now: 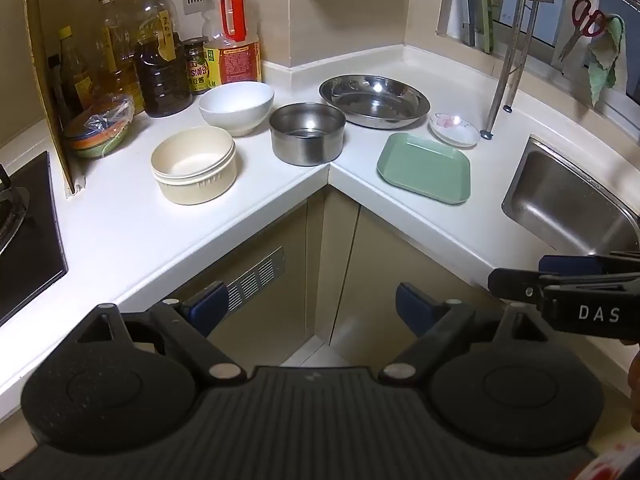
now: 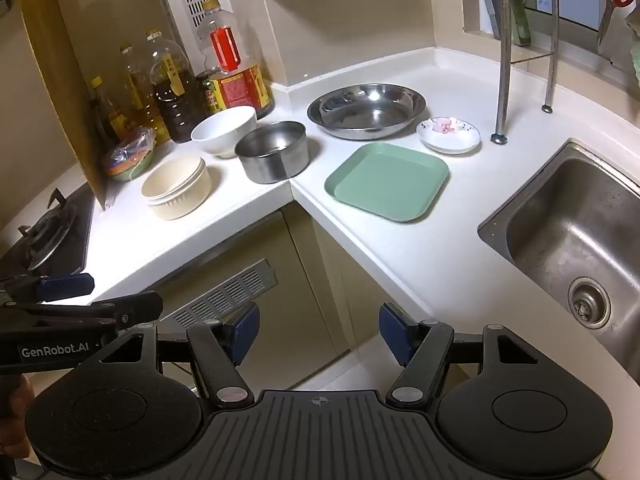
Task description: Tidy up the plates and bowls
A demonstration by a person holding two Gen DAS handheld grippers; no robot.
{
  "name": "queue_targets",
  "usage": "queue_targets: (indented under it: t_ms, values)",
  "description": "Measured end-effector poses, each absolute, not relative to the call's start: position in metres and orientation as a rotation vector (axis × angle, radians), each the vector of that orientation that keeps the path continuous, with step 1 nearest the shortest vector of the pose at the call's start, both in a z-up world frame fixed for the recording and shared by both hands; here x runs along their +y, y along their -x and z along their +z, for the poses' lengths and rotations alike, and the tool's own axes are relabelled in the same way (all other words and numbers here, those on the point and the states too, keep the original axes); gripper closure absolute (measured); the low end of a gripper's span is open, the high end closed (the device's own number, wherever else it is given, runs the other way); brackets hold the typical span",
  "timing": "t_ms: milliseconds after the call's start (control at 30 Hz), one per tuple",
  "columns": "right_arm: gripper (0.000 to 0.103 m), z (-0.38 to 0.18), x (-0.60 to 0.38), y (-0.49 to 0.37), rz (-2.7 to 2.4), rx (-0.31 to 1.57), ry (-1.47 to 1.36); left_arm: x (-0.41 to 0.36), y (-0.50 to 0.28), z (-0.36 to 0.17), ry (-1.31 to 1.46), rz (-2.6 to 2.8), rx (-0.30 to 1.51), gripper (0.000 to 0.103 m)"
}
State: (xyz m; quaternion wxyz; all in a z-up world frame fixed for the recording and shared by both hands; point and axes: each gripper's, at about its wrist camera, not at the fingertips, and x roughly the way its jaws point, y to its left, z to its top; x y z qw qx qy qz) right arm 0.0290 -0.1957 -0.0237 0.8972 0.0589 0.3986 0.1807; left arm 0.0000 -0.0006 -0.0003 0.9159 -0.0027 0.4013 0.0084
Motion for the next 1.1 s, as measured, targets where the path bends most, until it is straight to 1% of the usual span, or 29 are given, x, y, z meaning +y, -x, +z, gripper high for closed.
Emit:
queue_targets:
  t_ms: [1100]
  values:
    - [0.037, -0.0216, -0.1959, -0.0258, 0.373, 0.816, -0.121, 0.0004, 0.0023, 0.0040, 0.022, 0.004, 0.816, 0.013]
